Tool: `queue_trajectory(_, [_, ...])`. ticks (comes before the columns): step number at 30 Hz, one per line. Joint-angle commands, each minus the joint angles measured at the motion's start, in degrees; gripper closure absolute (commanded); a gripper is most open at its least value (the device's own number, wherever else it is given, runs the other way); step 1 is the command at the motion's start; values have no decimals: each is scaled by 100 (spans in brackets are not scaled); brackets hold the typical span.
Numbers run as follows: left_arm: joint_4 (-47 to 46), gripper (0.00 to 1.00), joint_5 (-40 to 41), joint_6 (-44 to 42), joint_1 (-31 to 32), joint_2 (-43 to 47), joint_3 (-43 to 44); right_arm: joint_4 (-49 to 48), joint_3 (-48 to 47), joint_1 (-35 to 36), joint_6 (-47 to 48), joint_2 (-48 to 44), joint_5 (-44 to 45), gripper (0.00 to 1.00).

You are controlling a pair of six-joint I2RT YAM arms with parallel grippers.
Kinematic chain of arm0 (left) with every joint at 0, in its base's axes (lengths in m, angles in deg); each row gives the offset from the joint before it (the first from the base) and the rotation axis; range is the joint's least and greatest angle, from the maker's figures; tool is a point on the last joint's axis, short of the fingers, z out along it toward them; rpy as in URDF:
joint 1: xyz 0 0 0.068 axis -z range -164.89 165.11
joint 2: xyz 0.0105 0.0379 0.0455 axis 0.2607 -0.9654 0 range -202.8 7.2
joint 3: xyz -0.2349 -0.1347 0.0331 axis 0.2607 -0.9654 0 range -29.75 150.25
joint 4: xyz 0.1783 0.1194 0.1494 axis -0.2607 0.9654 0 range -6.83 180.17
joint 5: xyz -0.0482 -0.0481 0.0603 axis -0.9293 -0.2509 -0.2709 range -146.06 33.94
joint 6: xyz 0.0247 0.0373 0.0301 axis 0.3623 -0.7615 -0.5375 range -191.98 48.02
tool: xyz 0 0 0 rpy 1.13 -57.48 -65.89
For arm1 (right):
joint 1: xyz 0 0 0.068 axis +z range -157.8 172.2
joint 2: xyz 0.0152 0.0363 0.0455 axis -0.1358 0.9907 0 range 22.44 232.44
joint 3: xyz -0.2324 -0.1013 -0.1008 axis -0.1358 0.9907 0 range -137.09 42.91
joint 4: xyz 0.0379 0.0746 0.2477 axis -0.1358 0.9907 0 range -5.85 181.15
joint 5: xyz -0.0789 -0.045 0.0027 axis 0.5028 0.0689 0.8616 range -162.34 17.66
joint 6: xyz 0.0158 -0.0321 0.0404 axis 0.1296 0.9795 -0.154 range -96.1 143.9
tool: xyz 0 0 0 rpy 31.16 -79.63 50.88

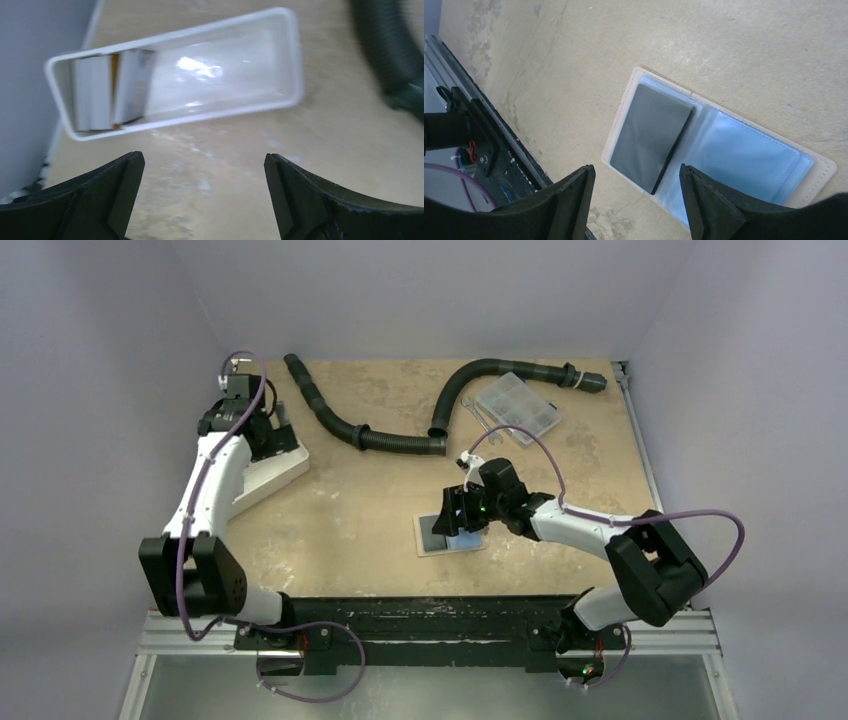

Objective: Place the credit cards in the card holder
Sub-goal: Pick up the credit card from the storage box.

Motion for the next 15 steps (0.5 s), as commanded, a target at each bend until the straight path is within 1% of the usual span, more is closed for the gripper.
queue_trajectory(1, [146,1,1849,-740,-630,-794,32,80,-84,372,297,-300,114,28])
queue_trajectory(2, [47,2,1781,-688,-690,-903,145,104,-88,468,321,-346,174,28])
queue_trajectory(4, [-71,2,2041,-683,-705,-1152,356,80,-42,503,315,-420,214,28])
queue_trajectory(7, [37,2,2192,-805,-879,-1700,655,-1,42,544,273,-492,263,27])
queue_trajectory(10, [-70,2,1998,-911,-976,-2047,719,16,39,606,297,-541,349,26])
queue_trajectory(15, [-150,3,2280,-968,-1091,-2385,798,18,29,743,325,-561,449,26])
